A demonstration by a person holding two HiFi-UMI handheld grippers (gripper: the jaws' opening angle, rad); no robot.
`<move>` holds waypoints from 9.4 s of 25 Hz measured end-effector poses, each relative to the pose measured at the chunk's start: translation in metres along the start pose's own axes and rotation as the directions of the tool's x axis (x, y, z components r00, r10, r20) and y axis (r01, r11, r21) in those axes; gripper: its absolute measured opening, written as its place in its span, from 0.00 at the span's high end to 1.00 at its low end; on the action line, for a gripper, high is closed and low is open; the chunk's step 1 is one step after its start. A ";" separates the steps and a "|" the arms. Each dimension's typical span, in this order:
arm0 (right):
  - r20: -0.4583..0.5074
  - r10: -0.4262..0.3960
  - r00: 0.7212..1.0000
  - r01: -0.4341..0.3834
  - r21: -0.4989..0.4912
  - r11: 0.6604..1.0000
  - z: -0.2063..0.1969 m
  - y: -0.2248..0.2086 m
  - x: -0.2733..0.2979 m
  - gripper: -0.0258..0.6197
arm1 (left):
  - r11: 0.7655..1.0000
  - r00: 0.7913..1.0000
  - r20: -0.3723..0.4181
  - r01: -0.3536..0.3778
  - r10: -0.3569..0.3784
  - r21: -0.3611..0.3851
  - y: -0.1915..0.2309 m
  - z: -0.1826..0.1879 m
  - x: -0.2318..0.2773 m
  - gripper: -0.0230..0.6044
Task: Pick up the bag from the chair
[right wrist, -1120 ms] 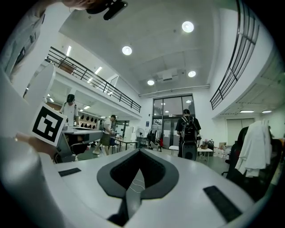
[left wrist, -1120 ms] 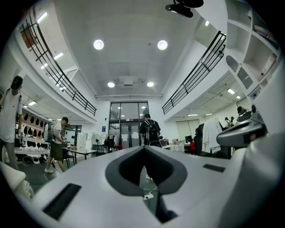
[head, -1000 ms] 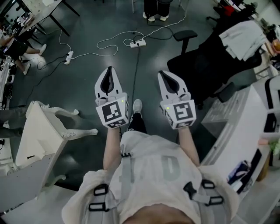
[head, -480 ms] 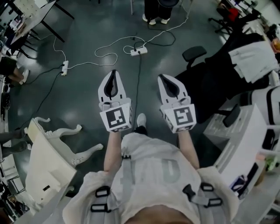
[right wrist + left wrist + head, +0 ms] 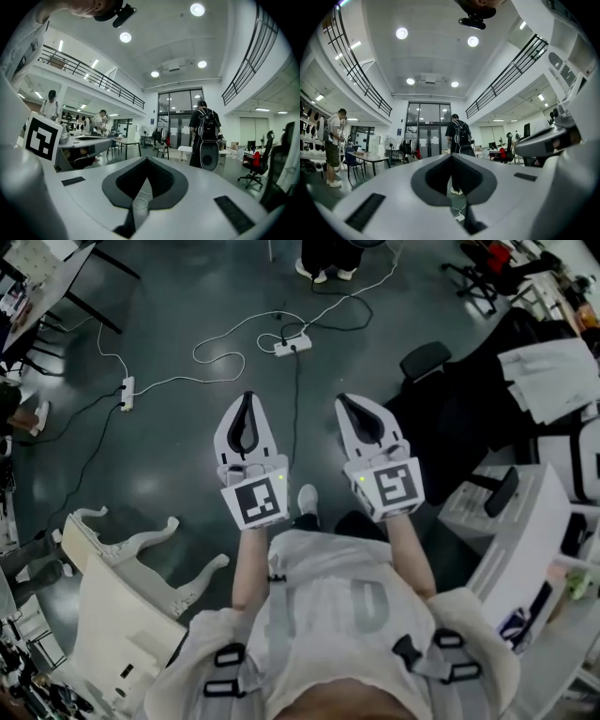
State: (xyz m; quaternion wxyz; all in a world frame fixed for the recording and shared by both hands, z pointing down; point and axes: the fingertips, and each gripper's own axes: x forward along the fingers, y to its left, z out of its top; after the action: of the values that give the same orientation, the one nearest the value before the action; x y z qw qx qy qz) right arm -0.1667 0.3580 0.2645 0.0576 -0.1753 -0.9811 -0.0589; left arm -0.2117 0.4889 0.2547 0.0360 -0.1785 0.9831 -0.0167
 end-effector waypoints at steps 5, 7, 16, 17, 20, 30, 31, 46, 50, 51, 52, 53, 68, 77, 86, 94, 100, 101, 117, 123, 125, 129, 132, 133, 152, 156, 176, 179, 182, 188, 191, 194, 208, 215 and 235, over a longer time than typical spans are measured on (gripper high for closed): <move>0.006 -0.001 1.000 0.000 0.032 0.999 -0.002 0.005 0.014 0.95 | 1.000 1.000 0.000 0.012 -0.012 -0.020 0.000 -0.005 0.002 0.95; 0.010 0.006 1.000 -0.006 0.031 1.000 0.000 0.009 0.018 0.95 | 1.000 1.000 0.000 0.012 -0.012 -0.020 0.002 -0.004 0.000 0.95; 0.046 0.047 0.998 -0.048 0.027 0.998 0.005 0.017 0.031 0.95 | 0.998 1.000 -0.002 -0.031 0.031 -0.047 0.011 -0.008 -0.003 0.95; 0.055 0.050 0.997 -0.051 0.016 0.999 0.007 0.016 0.032 0.95 | 0.998 0.999 -0.002 -0.037 0.037 -0.052 0.012 -0.008 -0.003 0.95; 0.074 0.065 0.995 -0.064 -0.015 0.998 0.007 0.011 0.034 0.95 | 0.998 0.998 -0.010 -0.064 0.063 -0.017 0.016 -0.012 -0.001 0.95; 0.114 0.095 0.989 -0.098 0.025 0.995 0.013 -0.015 0.033 0.95 | 0.998 0.998 -0.007 -0.069 0.069 0.013 -0.016 -0.012 0.018 0.95; 0.117 0.089 0.989 -0.093 0.032 0.995 0.014 -0.021 0.031 0.95 | 0.998 0.998 -0.004 -0.064 0.064 0.012 -0.022 -0.010 0.022 0.95; 0.113 -0.354 0.928 0.341 0.115 0.933 -0.010 -0.242 -0.105 0.95 | 0.963 0.963 -0.011 0.269 -0.269 -0.002 -0.244 0.003 0.101 0.95; 0.094 -0.509 0.855 0.496 0.131 0.858 -0.019 -0.300 -0.169 0.95 | 0.914 0.914 0.004 0.405 -0.405 -0.010 -0.324 0.016 0.115 0.95; 0.085 -0.551 0.830 0.538 0.138 0.832 -0.022 -0.313 -0.186 0.95 | 0.896 0.896 0.008 0.444 -0.444 -0.004 -0.343 0.020 0.118 0.95; 0.076 -0.594 0.801 0.581 0.140 0.802 -0.025 -0.325 -0.203 0.95 | 0.875 0.874 0.010 0.485 -0.485 0.008 -0.362 0.024 0.121 0.95; 0.069 -0.636 0.768 0.625 0.134 0.769 -0.029 -0.337 -0.220 0.95 | 0.851 0.851 0.010 0.525 -0.525 0.023 -0.381 0.027 0.124 0.95; -0.008 -0.963 0.268 0.958 0.104 0.266 -0.057 -0.395 -0.412 0.95 | 0.493 0.488 0.105 0.870 -0.866 0.025 -0.585 0.056 0.114 0.95; -0.029 -0.991 0.128 0.989 0.080 0.125 -0.057 -0.384 -0.431 0.95 | 0.392 0.387 0.140 0.920 -0.912 0.015 -0.611 0.062 0.118 0.95; -0.030 -0.992 0.126 0.991 0.050 0.124 -0.055 -0.382 -0.417 0.95 | 0.374 0.366 0.160 0.927 -0.917 0.021 -0.603 0.062 0.126 0.95; -0.032 -0.974 0.225 0.970 0.099 0.221 -0.055 -0.383 -0.394 0.72 | 0.349 0.341 0.132 0.936 -0.931 0.043 -0.587 0.056 0.136 0.86; 0.001 -0.979 0.203 0.973 0.117 0.201 -0.055 -0.384 -0.392 0.48 | 0.322 0.312 0.203 0.946 -0.928 0.021 -0.580 0.059 0.136 0.55; 0.003 -0.980 0.201 0.972 0.122 0.200 -0.055 -0.384 -0.393 0.48 | 0.325 0.314 0.199 0.946 -0.928 0.023 -0.580 0.058 0.136 0.54; -0.067 -0.983 0.170 0.978 0.135 0.160 -0.083 -0.387 -0.405 0.48 | 0.351 0.344 0.137 0.936 -0.929 0.029 -0.582 0.035 0.135 0.54; -0.103 -0.973 0.208 0.967 0.171 0.189 -0.115 -0.401 -0.394 0.48 | 0.366 0.364 0.083 0.931 -0.928 0.010 -0.597 0.004 0.143 0.54; -0.111 -0.969 0.222 0.963 0.182 0.200 -0.129 -0.414 -0.392 0.48 | 0.358 0.355 0.083 0.934 -0.931 0.020 -0.609 -0.006 0.148 0.54; -0.153 -0.961 0.231 0.965 0.163 0.206 -0.175 -0.444 -0.397 0.48 | 0.380 0.379 0.022 0.925 -0.925 0.033 -0.636 -0.049 0.162 0.54; -0.184 -0.960 0.213 0.972 0.136 0.190 -0.218 -0.465 -0.409 0.48 | 0.377 0.378 -0.003 0.924 -0.926 0.069 -0.651 -0.087 0.170 0.54; -0.191 -0.959 0.210 0.974 0.122 0.189 -0.234 -0.471 -0.411 0.48 | 0.375 0.377 -0.011 0.924 -0.926 0.080 -0.654 -0.102 0.173 0.54; -0.414 -0.854 0.313 0.946 0.053 0.321 -0.498 -0.451 -0.394 0.48 | 0.300 0.326 -0.208 0.943 -0.922 0.146 -0.662 -0.363 0.176 0.54; -0.441 -0.846 0.301 0.945 0.016 0.328 -0.526 -0.448 -0.403 0.48 | 0.257 0.299 -0.221 0.945 -0.928 0.200 -0.664 -0.386 0.174 0.54; -0.627 -0.756 0.188 0.868 -0.254 0.427 -0.631 -0.489 -0.429 0.48 | 0.055 0.229 -0.365 0.902 -0.903 0.429 -0.683 -0.476 0.201 0.54; -0.656 -0.728 0.198 0.852 -0.252 0.459 -0.650 -0.487 -0.422 0.48 | 0.069 0.239 -0.345 0.896 -0.908 0.438 -0.686 -0.482 0.201 0.54; -0.657 -0.712 0.249 0.815 -0.255 0.520 -0.657 -0.489 -0.409 0.48 | 0.072 0.233 -0.343 0.903 -0.910 0.424 -0.691 -0.489 0.199 0.54; -0.611 -0.707 0.357 0.725 -0.296 0.622 -0.638 -0.493 -0.385 0.48 | 0.051 0.201 -0.285 0.887 -0.937 0.459 -0.701 -0.466 0.191 0.47; -0.550 -0.738 0.390 0.743 -0.285 0.605 -0.613 -0.495 -0.382 0.48 | 0.059 0.193 -0.249 0.886 -0.949 0.461 -0.704 -0.451 0.188 0.47; -0.490 -0.766 0.415 0.749 -0.294 0.594 -0.581 -0.501 -0.376 0.48 | 0.073 0.196 -0.213 0.875 -0.957 0.479 -0.709 -0.431 0.188 0.46; -0.446 -0.739 0.505 0.611 -0.419 0.671 -0.495 -0.565 -0.336 0.48 | 0.110 0.227 -0.109 0.769 -0.968 0.630 -0.762 -0.349 0.241 0.47; -0.496 -0.698 0.516 0.535 -0.450 0.715 -0.476 -0.587 -0.333 0.49 | 0.029 0.164 -0.161 0.780 -0.973 0.625 -0.788 -0.341 0.240 0.62; -0.441 -0.764 0.471 0.476 -0.603 0.641 -0.456 -0.602 -0.323 0.62 | 0.060 0.203 -0.166 0.788 -0.965 0.613 -0.797 -0.332 0.248 0.90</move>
State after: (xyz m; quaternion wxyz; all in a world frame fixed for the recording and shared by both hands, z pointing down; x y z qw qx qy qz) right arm -0.0347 -0.3731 0.6142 0.3389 0.2283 -0.8502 -0.3319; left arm -0.1903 -0.3379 0.6061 0.2129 -0.7227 0.5815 -0.3070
